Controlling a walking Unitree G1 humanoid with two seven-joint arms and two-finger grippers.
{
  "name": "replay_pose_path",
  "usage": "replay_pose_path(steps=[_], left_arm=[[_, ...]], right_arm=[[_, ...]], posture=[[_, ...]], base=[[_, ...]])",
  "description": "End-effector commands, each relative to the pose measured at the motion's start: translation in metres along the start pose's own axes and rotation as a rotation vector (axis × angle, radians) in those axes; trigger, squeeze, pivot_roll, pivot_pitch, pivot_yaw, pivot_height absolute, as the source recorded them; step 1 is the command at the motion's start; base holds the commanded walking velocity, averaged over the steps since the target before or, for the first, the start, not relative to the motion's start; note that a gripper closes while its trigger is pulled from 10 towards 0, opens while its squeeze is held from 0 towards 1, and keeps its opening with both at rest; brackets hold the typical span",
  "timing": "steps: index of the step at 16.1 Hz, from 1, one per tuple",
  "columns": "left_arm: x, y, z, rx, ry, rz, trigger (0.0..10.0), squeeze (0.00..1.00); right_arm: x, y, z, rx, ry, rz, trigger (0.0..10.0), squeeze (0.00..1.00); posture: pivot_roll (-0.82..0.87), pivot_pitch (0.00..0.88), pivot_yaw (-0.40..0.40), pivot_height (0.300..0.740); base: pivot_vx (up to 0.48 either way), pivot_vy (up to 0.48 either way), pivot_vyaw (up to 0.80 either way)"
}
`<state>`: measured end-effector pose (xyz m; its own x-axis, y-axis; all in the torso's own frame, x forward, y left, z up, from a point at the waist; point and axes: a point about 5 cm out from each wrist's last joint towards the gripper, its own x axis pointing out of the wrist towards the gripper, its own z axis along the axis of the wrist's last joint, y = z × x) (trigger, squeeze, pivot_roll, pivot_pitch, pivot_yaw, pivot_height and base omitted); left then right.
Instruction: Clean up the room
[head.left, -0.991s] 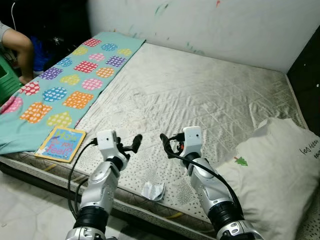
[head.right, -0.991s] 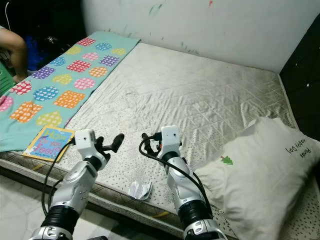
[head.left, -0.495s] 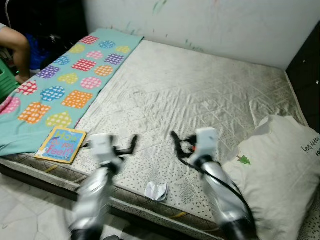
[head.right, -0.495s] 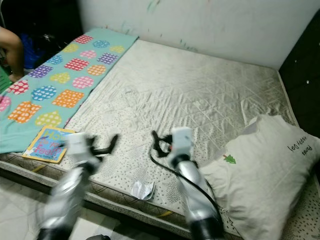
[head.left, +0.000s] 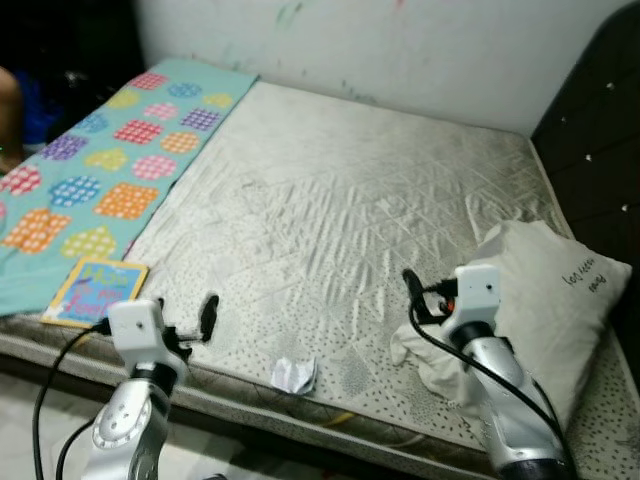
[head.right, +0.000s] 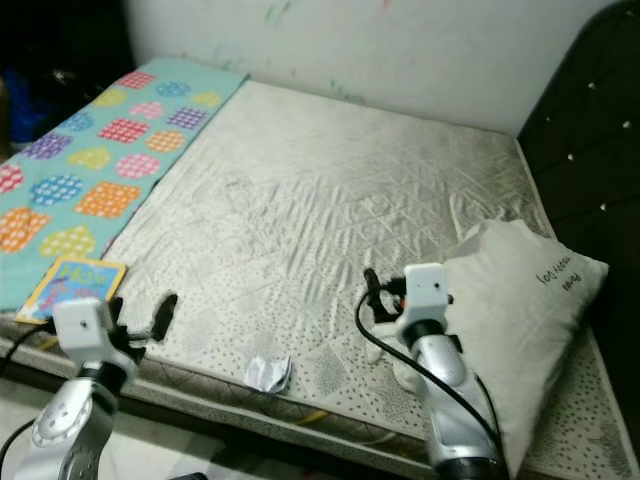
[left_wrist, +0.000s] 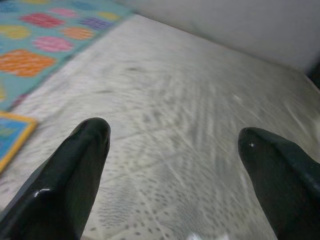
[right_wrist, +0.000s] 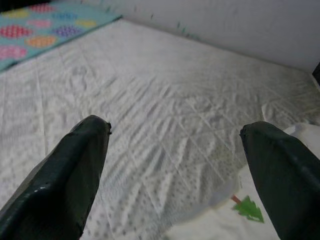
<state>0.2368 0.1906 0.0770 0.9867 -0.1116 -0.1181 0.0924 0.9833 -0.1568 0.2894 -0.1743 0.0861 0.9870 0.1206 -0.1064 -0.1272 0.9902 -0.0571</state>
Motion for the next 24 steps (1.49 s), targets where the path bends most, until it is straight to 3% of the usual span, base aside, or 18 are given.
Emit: replay_pose_path(steps=[1,3,5,8,9,11,12,14,16,17,21,24], left_arm=[[0.000,-0.013,0.001,0.026,0.014,-0.104,10.0,0.00],[0.004,-0.023,0.001,0.077,0.007,-0.179,10.0,0.00],[0.008,-0.032,0.011,0.085,-0.069,-0.173,10.0,0.00],[0.006,-0.017,0.017,0.092,-0.123,-0.033,10.0,0.00],[0.007,-0.009,0.017,0.046,-0.127,0.025,10.0,0.00],[0.009,-0.015,0.019,0.075,-0.155,-0.014,10.0,0.00],[0.009,-0.018,0.019,0.118,-0.162,-0.034,10.0,0.00],[0.008,-0.009,0.018,0.125,-0.157,0.005,10.0,0.00],[0.001,0.007,0.017,0.074,-0.150,0.070,10.0,0.00],[-0.004,0.013,0.015,0.051,-0.135,0.095,10.0,0.00],[-0.006,0.006,0.015,0.140,-0.090,-0.060,10.0,0.00],[0.009,-0.008,0.030,0.053,-0.150,-0.070,10.0,0.00]], right_arm=[[0.001,0.003,0.006,-0.011,-0.008,0.034,10.0,0.00],[0.002,0.009,0.011,-0.040,-0.006,0.087,10.0,0.00],[-0.001,0.012,0.017,-0.091,-0.010,0.136,10.0,0.00],[0.000,0.007,0.029,-0.116,-0.033,0.176,10.0,0.00],[0.004,0.006,0.032,-0.118,-0.055,0.155,10.0,0.00],[0.006,0.006,0.030,-0.080,-0.077,0.080,10.0,0.00],[0.001,0.009,0.029,-0.083,-0.096,0.055,10.0,0.00],[-0.014,0.007,0.023,-0.091,-0.109,0.021,10.0,0.00],[-0.029,-0.009,0.014,-0.079,-0.084,-0.069,10.0,0.00],[-0.036,-0.016,0.009,-0.075,-0.069,-0.095,10.0,0.00],[-0.032,-0.014,0.006,-0.141,-0.019,-0.043,10.0,0.00],[-0.024,-0.004,0.017,-0.193,-0.028,0.073,10.0,0.00]], posture=[[-0.06,0.058,-0.142,0.740],[-0.07,0.043,-0.121,0.740],[-0.08,0.028,-0.084,0.740],[-0.08,0.008,-0.076,0.740],[-0.07,0.000,-0.081,0.740],[-0.07,0.000,-0.066,0.740],[-0.07,0.000,-0.044,0.740],[-0.11,0.000,-0.005,0.740],[-0.13,0.000,0.003,0.740],[-0.13,0.000,-0.005,0.740],[-0.15,0.000,-0.158,0.740],[-0.17,0.000,-0.215,0.740]], base=[[0.000,0.000,0.00],[0.000,0.000,0.00],[0.000,0.000,0.00],[0.000,0.000,0.00],[0.000,0.000,0.00],[0.000,0.000,0.00],[0.000,0.000,0.00],[0.000,0.000,0.00],[0.000,0.000,0.00],[0.000,0.000,0.00],[0.000,0.000,0.00],[0.000,0.000,0.00]])
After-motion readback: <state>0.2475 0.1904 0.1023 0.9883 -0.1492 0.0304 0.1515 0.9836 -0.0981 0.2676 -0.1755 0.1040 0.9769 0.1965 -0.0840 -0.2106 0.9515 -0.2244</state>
